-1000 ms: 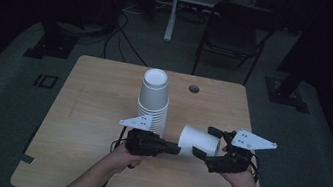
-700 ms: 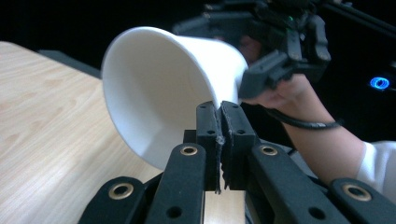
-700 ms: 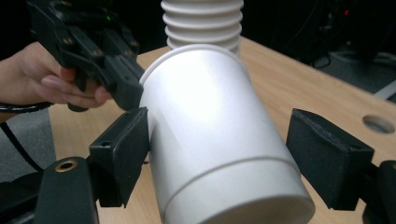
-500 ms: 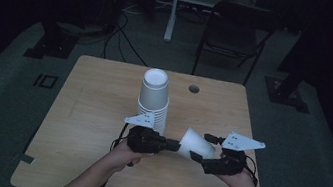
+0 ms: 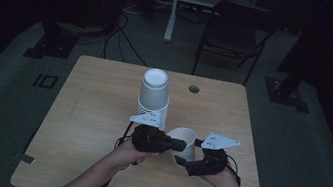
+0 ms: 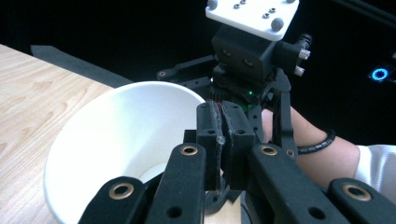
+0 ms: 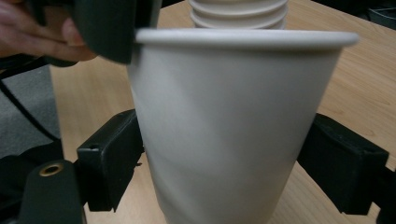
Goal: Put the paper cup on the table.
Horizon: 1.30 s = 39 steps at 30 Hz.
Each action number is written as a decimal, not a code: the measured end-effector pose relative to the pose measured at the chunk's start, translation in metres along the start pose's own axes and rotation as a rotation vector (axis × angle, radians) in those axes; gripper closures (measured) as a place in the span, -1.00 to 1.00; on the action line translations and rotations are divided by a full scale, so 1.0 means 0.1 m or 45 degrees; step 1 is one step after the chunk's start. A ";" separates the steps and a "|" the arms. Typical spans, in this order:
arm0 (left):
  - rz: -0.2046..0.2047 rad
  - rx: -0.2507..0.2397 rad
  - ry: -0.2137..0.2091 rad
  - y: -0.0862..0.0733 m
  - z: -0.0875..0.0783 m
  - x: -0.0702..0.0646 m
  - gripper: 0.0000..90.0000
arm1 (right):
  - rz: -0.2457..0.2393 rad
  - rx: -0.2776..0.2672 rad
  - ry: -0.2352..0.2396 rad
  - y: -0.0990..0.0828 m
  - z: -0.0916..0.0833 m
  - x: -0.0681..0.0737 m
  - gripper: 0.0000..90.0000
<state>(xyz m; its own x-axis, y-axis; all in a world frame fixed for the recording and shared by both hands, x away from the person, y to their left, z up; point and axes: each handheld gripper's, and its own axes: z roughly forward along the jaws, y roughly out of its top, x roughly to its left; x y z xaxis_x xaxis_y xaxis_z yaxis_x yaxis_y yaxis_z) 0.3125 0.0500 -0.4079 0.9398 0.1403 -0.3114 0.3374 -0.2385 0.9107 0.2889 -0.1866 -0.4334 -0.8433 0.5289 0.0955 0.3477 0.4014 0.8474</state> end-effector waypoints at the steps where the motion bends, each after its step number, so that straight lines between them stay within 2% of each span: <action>1: -0.001 -0.006 0.009 -0.01 -0.01 0.00 0.96 | 0.007 -0.011 0.002 -0.01 0.02 0.00 -0.65; 2: -0.021 -0.011 0.002 -0.01 -0.01 0.02 0.96 | 0.010 -0.025 -0.004 -0.01 0.04 0.00 -0.65; 5: -0.014 -0.003 -0.006 -0.01 -0.02 0.02 0.96 | 0.038 -0.055 0.010 -0.02 0.07 -0.01 -0.67; 9: -0.002 0.009 -0.010 -0.01 0.00 0.00 0.96 | 0.042 -0.071 0.019 -0.01 0.09 0.00 -0.71; 10: 0.026 0.034 -0.013 0.00 0.04 -0.04 0.96 | 0.029 -0.073 0.031 0.01 0.10 0.00 -0.76; 12: 0.025 0.034 -0.015 0.00 0.05 -0.04 0.95 | 0.012 -0.097 0.010 0.01 0.10 0.00 -0.71; 14: 0.027 0.037 -0.022 0.00 0.04 -0.03 0.95 | -0.012 -0.099 -0.013 0.01 0.09 0.03 -0.69; 15: 0.008 0.029 -0.026 -0.01 0.04 -0.03 0.95 | -0.018 -0.097 -0.029 0.01 0.08 0.04 -0.68; 16: 0.017 0.027 -0.026 -0.01 0.04 -0.03 0.94 | -0.017 -0.099 -0.029 0.00 0.08 0.03 -0.68; 17: 0.034 0.020 -0.002 -0.01 0.03 -0.04 0.93 | -0.015 -0.094 -0.018 0.00 0.08 0.03 -0.68; 19: 0.016 0.001 0.004 -0.02 -0.01 -0.03 0.92 | -0.008 -0.092 -0.043 -0.01 0.08 0.02 -0.67; 20: 0.016 0.001 0.004 -0.02 -0.01 -0.03 0.83 | -0.005 -0.096 -0.050 -0.02 0.08 0.00 -0.67; 22: 0.023 -0.026 0.045 -0.03 -0.08 -0.02 0.83 | 0.018 -0.114 -0.067 -0.04 0.07 -0.04 -0.67; 24: 0.017 -0.030 0.060 -0.04 -0.12 -0.01 0.83 | 0.036 -0.128 -0.086 -0.06 0.06 -0.08 -0.67; 27: 0.007 -0.048 0.071 -0.07 -0.19 -0.01 0.83 | 0.052 -0.136 -0.127 -0.08 0.05 -0.15 -0.67; 29: 0.012 -0.031 0.085 -0.10 -0.23 -0.01 0.83 | 0.065 -0.138 -0.169 -0.09 0.05 -0.20 -0.67; 30: 0.016 -0.028 0.112 -0.13 -0.24 -0.02 0.83 | 0.073 -0.143 -0.184 -0.10 0.05 -0.23 -0.67; 32: 0.029 -0.007 0.127 -0.18 -0.27 -0.02 0.81 | 0.100 -0.157 -0.224 -0.12 0.06 -0.31 -0.67; 33: 0.041 -0.004 0.159 -0.21 -0.29 -0.03 0.81 | 0.109 -0.160 -0.246 -0.13 0.07 -0.35 -0.67; 34: 0.041 -0.004 0.159 -0.21 -0.29 -0.03 0.81 | 0.109 -0.160 -0.246 -0.13 0.07 -0.35 -0.67; 36: 0.048 -0.006 0.195 -0.30 -0.37 -0.04 0.76 | 0.119 -0.175 -0.324 -0.13 0.12 -0.45 -0.67; 38: 0.033 -0.012 0.187 -0.34 -0.40 -0.03 0.76 | 0.130 -0.187 -0.377 -0.13 0.17 -0.53 -0.67; 39: 0.028 -0.027 0.214 -0.42 -0.47 -0.02 0.70 | 0.139 -0.195 -0.391 -0.13 0.19 -0.57 -0.67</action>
<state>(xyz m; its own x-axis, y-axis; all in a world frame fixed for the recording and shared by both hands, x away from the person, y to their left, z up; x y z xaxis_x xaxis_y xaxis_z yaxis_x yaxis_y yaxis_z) 0.2943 0.1052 -0.4328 0.9243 0.2944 -0.2430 0.3138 -0.2236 0.9228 0.3402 -0.2078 -0.4602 -0.6342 0.7717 0.0484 0.3437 0.2254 0.9116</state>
